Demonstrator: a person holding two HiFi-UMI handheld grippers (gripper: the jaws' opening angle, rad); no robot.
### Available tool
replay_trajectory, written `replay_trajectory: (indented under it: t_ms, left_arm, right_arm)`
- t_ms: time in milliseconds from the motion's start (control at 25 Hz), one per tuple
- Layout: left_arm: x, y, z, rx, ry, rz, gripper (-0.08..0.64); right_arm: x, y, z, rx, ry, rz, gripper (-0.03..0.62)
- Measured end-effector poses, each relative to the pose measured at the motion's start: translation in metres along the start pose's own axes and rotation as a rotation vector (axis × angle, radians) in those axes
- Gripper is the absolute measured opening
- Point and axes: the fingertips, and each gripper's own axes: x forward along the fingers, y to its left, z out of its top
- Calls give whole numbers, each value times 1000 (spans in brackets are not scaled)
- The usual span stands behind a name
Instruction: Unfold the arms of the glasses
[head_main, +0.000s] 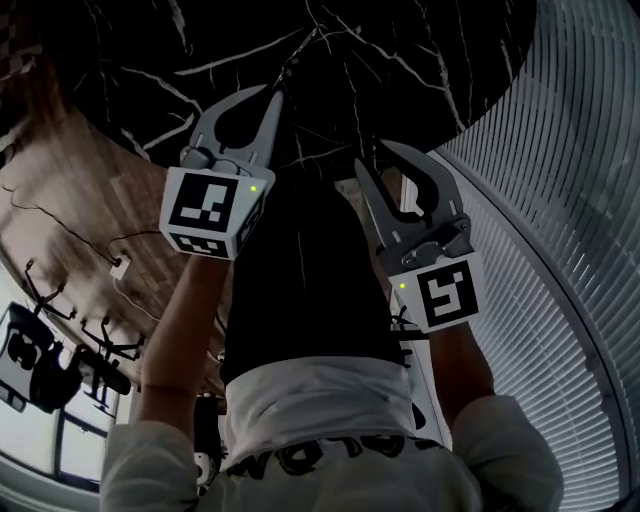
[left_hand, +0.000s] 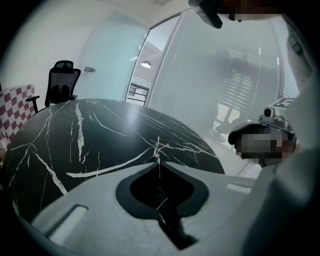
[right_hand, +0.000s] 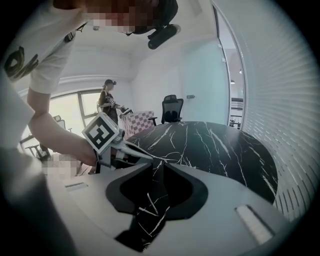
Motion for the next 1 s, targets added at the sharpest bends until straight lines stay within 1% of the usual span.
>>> replay_trajectory:
  t_ms: [160,200,280,360,560,720,800,1000]
  left_arm:
    - [6,-2,1,46,-15,-1,14]
    - [6,-3,2,52,-17,-2,31]
    - [3,-5,5,59,-19,-3,56]
    - [-4,-7,13,65,-24,1,58]
    - [-39,-10,54,83,-75,25,58]
    - [-84,-38,87,88,-98,1,57]
    - [-102,-52,109,104,-129,-11,57]
    - [-153,-88,152,107,-208,-18,55]
  right_arm:
    - [-3,-3,-6,2,1,-9,71]
    - [-3,-3,-4,1,-4,-10,71]
    - [-7,-4,2,-1,-16,-16,71]
    - [-12,-5,14,-7,-28,-26,71]
    - [-31,-8,65,-50,-111,-56,69]
    - [-58,1,113,-64,-171,-57,71]
    - [-69,3,138,-82,-215,-64,71]
    - [-103,19,185,-95,-307,-61,71]
